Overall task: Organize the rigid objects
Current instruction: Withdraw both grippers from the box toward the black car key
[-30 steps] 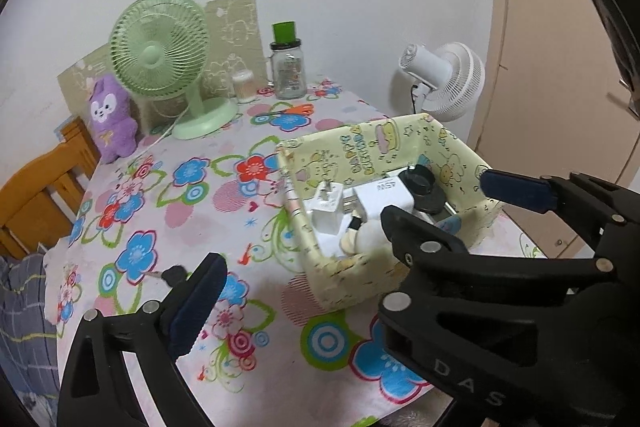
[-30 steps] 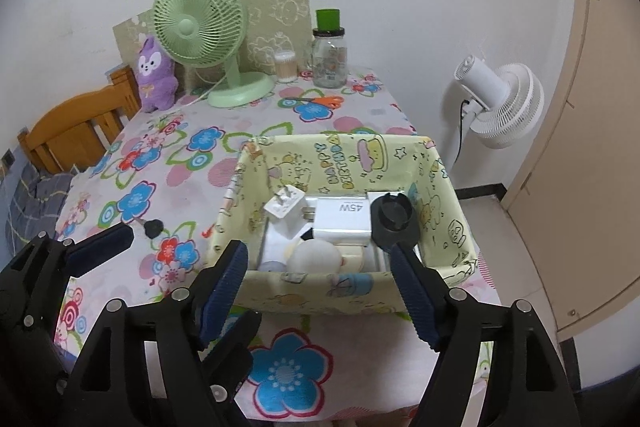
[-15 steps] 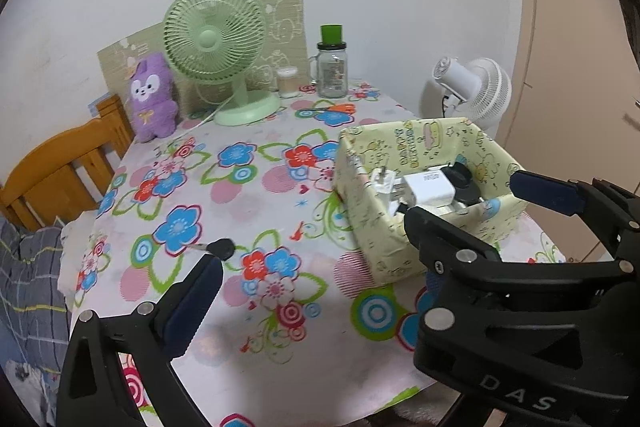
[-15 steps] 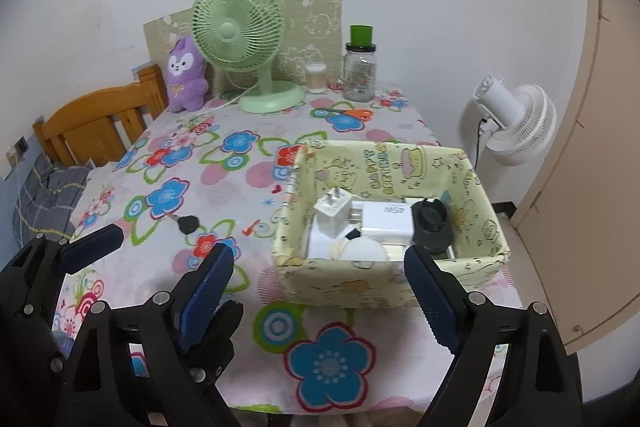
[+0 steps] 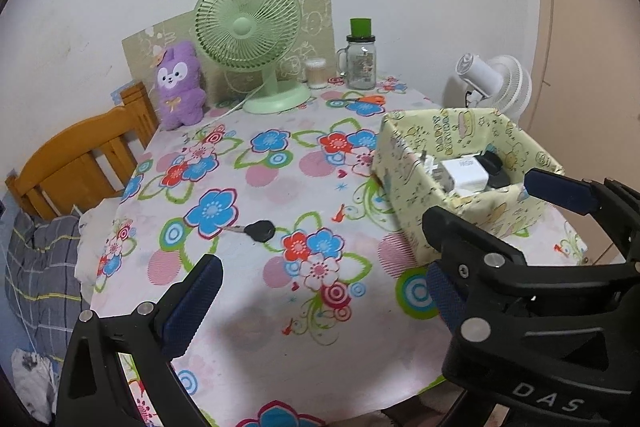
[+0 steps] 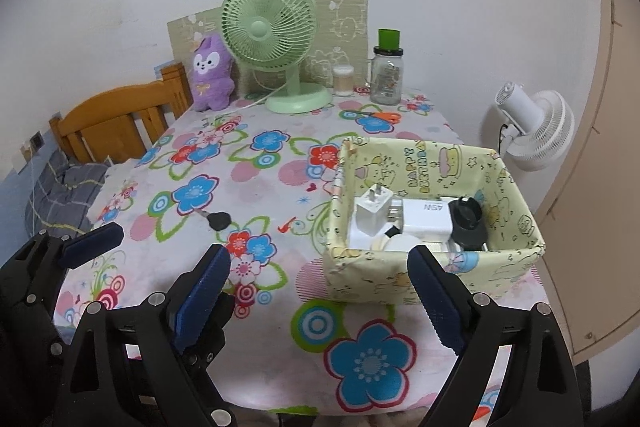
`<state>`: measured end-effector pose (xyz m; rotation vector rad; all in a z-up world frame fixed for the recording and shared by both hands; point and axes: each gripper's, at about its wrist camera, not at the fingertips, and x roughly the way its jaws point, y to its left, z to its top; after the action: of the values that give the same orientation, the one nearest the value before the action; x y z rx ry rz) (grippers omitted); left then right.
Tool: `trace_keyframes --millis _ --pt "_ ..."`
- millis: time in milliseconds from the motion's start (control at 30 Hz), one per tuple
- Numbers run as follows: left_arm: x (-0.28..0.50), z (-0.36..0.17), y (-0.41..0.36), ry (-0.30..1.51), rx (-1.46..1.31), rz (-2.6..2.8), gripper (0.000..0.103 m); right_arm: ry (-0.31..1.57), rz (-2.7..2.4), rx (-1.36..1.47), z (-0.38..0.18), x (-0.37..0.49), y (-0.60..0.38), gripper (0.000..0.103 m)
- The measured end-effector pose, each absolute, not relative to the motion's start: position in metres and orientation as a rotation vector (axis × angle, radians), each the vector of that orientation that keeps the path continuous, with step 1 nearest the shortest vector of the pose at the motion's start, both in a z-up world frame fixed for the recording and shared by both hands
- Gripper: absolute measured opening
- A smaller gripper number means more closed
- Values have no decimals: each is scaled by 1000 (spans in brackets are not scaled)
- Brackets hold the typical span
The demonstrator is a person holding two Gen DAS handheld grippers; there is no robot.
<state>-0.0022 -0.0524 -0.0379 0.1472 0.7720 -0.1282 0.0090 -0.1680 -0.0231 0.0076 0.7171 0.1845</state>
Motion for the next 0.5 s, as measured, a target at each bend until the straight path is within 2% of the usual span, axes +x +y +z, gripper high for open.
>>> trace_keyframes --millis 500 --pt "6 -66 -16 819 118 -101 103 740 248 -41 -45 19 -128 92"
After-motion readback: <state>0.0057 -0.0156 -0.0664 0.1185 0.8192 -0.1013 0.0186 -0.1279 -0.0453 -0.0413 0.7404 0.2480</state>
